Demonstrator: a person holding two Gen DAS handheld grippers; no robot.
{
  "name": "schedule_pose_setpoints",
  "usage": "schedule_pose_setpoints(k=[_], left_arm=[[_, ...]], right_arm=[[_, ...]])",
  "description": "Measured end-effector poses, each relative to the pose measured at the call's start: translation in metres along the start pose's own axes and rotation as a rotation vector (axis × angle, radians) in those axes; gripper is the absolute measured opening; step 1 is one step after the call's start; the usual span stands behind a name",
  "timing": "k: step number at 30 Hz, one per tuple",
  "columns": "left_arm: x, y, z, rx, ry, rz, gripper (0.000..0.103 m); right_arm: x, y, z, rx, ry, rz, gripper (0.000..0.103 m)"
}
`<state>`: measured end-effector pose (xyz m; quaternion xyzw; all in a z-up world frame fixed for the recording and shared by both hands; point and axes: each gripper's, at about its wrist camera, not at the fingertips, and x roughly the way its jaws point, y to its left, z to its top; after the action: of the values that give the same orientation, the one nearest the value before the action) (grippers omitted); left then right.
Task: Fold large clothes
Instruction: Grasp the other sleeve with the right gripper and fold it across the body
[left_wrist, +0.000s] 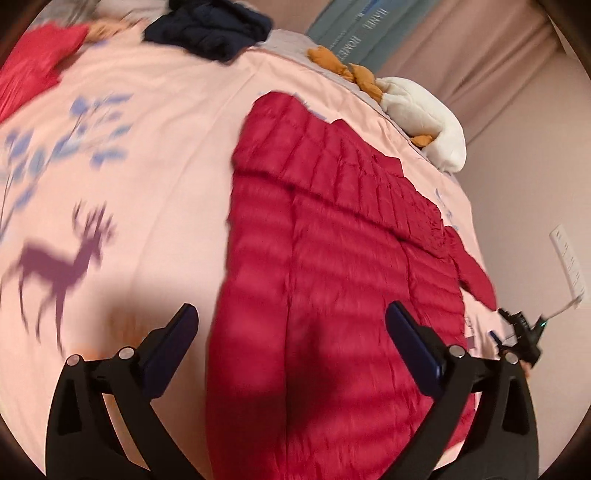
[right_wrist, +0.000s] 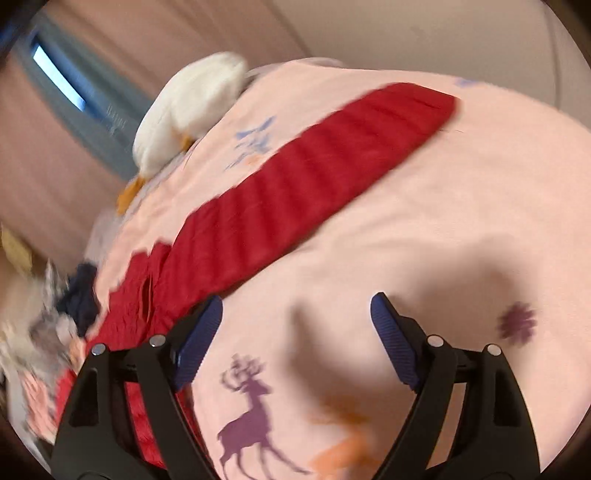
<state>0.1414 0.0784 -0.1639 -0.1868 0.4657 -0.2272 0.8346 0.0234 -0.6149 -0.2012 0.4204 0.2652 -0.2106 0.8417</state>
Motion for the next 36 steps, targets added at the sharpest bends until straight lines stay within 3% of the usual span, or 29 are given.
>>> schedule_pose_setpoints(k=[3, 7, 16, 20, 24, 26, 28, 31, 34, 36], left_arm=[[-0.007, 0.002, -0.013, -0.037, -0.001, 0.009, 0.102], [-0.015, -0.002, -0.015, -0.073, -0.006, -0.033, 0.102], [-0.022, -0.047, -0.004, 0.017, -0.033, -0.037, 0.102], [-0.021, -0.065, 0.001, 0.044, -0.045, -0.051, 0.102], [-0.017, -0.080, 0.004, 0.067, -0.045, -0.057, 0.102], [-0.015, -0.084, 0.005, 0.077, -0.044, -0.056, 0.102], [-0.013, -0.087, 0.005, 0.080, -0.041, -0.066, 0.102], [-0.011, -0.088, 0.005, 0.080, -0.040, -0.061, 0.102], [-0.009, -0.084, 0.003, 0.060, -0.038, -0.061, 0.102], [-0.008, -0.080, 0.002, 0.042, -0.036, -0.064, 0.102]], right_arm=[[0.006, -0.026, 0.014, 0.109, -0.008, 0.037, 0.084], [0.022, -0.042, 0.032, 0.186, -0.026, 0.061, 0.084], [0.058, -0.049, 0.068, 0.294, -0.074, 0.117, 0.082], [0.069, -0.054, 0.080, 0.337, -0.104, 0.125, 0.076], [0.078, -0.058, 0.090, 0.371, -0.131, 0.101, 0.062], [0.080, -0.060, 0.091, 0.375, -0.135, 0.072, 0.047], [0.082, -0.065, 0.090, 0.377, -0.131, 0.031, 0.023], [0.081, -0.069, 0.087, 0.370, -0.133, 0.034, 0.012], [0.075, -0.060, 0.088, 0.321, -0.137, -0.012, 0.008], [0.062, -0.037, 0.087, 0.224, -0.180, -0.043, 0.006]])
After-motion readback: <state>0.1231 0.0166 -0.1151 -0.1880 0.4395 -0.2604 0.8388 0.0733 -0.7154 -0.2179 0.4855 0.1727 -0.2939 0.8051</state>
